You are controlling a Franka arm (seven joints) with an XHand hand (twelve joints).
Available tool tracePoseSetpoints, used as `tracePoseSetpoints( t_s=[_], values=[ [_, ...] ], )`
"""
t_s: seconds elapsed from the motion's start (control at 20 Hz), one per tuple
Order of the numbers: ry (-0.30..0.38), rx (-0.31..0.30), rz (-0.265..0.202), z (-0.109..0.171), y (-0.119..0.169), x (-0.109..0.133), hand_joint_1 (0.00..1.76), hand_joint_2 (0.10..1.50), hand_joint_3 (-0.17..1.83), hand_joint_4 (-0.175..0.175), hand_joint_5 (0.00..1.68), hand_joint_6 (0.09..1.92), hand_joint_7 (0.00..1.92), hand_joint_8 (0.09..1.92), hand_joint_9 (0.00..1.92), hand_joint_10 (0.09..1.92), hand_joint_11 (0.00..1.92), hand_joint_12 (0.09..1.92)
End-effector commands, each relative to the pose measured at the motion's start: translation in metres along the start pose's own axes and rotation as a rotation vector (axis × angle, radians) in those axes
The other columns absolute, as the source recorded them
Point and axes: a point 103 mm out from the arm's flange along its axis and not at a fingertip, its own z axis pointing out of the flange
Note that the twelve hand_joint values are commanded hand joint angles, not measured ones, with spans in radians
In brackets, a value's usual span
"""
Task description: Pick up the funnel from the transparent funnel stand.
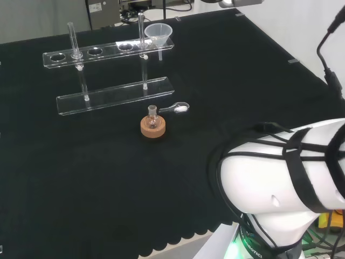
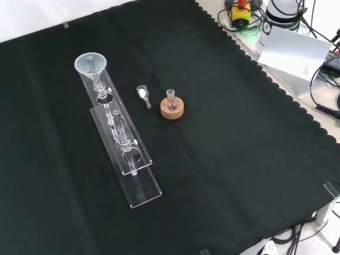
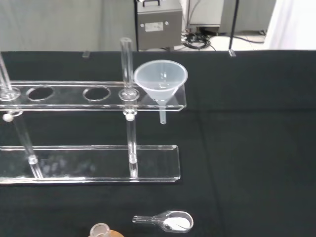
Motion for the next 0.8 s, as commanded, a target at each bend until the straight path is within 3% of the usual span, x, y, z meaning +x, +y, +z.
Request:
tracePoseSetpoints(
  t_s=[0.05, 0.8],
  values=[
    [0.026, 0.033, 0.076, 0.026, 0.04, -0.032, 0.0, 1.17, 0.45, 0.017, 0.12, 0.09, 0.0, 0.16, 0.06, 0.65, 0.0, 1.36],
    [0.044, 0.081, 0.024, 0.062, 0.131, -0.054, 0.0, 1.19, 0.37, 0.009, 0.12, 0.09, 0.01, 0.25, 0.08, 0.67, 0.0, 1.38]
  ],
)
